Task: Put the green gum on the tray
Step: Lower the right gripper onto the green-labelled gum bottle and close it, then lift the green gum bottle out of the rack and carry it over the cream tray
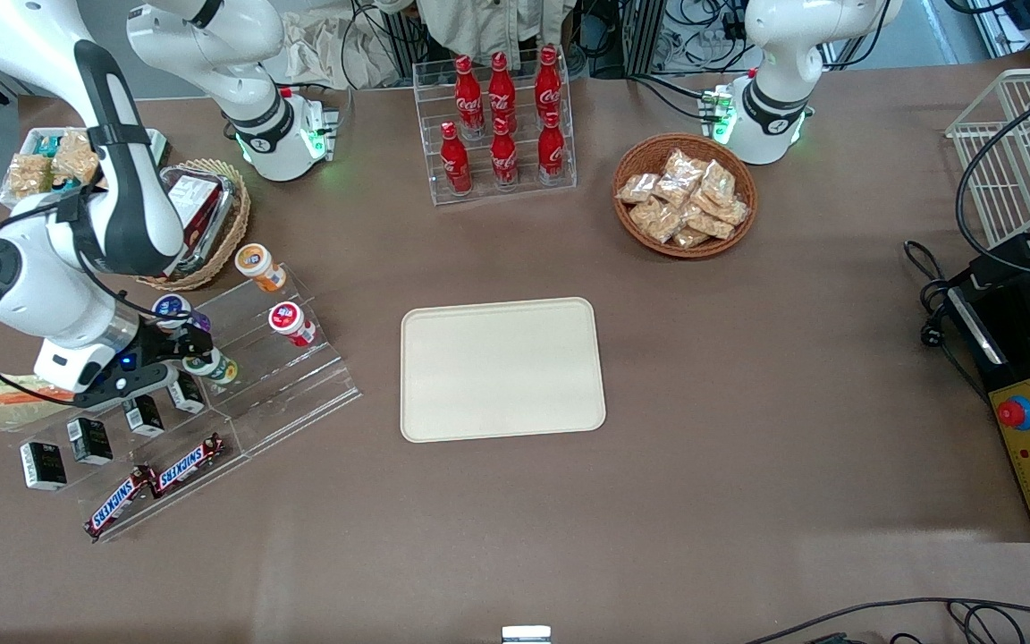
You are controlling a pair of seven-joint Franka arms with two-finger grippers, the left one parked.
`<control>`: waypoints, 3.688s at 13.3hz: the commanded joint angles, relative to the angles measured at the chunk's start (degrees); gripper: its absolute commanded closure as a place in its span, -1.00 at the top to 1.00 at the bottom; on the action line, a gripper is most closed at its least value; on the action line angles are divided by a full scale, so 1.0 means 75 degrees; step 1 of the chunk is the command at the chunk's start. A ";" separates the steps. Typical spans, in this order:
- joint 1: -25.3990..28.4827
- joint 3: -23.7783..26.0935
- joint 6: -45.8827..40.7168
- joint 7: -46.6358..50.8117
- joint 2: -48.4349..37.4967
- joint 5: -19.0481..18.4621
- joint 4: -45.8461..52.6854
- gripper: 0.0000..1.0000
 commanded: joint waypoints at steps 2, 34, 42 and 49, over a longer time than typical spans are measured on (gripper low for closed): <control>0.0014 -0.0006 0.0905 -0.0014 0.0012 0.0003 -0.0657 0.98; 0.2987 0.0240 -0.4581 0.7081 -0.0177 0.0694 0.4416 -0.66; 0.4161 0.0240 -0.0352 0.8985 0.0245 0.0659 0.1080 -0.66; 0.4677 0.0240 0.2429 0.9430 0.1264 0.0659 -0.0389 -0.64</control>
